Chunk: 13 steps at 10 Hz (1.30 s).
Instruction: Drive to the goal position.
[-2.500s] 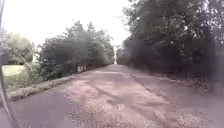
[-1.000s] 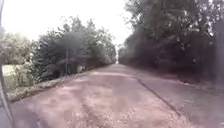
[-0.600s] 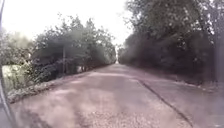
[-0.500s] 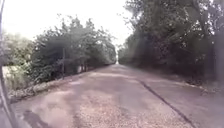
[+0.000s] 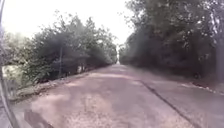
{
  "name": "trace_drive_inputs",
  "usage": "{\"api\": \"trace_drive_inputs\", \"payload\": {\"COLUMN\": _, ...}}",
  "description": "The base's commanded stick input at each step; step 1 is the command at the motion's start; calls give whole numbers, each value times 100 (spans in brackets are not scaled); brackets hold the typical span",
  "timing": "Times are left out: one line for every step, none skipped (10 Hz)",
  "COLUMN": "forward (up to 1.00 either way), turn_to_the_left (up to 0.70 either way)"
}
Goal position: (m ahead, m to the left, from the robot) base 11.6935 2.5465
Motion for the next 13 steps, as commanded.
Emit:
{"api": "trace_drive_inputs", "payload": {"forward": 70, "turn_to_the_left": 0}}
{"api": "trace_drive_inputs", "payload": {"forward": 70, "turn_to_the_left": 0}}
{"api": "trace_drive_inputs", "payload": {"forward": 70, "turn_to_the_left": 0}}
{"api": "trace_drive_inputs", "payload": {"forward": 70, "turn_to_the_left": 0}}
{"api": "trace_drive_inputs", "payload": {"forward": 70, "turn_to_the_left": 0}}
{"api": "trace_drive_inputs", "payload": {"forward": 70, "turn_to_the_left": 0}}
{"api": "trace_drive_inputs", "payload": {"forward": 70, "turn_to_the_left": 0}}
{"api": "trace_drive_inputs", "payload": {"forward": 70, "turn_to_the_left": 0}}
{"api": "trace_drive_inputs", "payload": {"forward": 70, "turn_to_the_left": 0}}
{"api": "trace_drive_inputs", "payload": {"forward": 70, "turn_to_the_left": 0}}
{"api": "trace_drive_inputs", "payload": {"forward": 70, "turn_to_the_left": 0}}
{"api": "trace_drive_inputs", "payload": {"forward": 70, "turn_to_the_left": 0}}
{"api": "trace_drive_inputs", "payload": {"forward": 70, "turn_to_the_left": 0}}
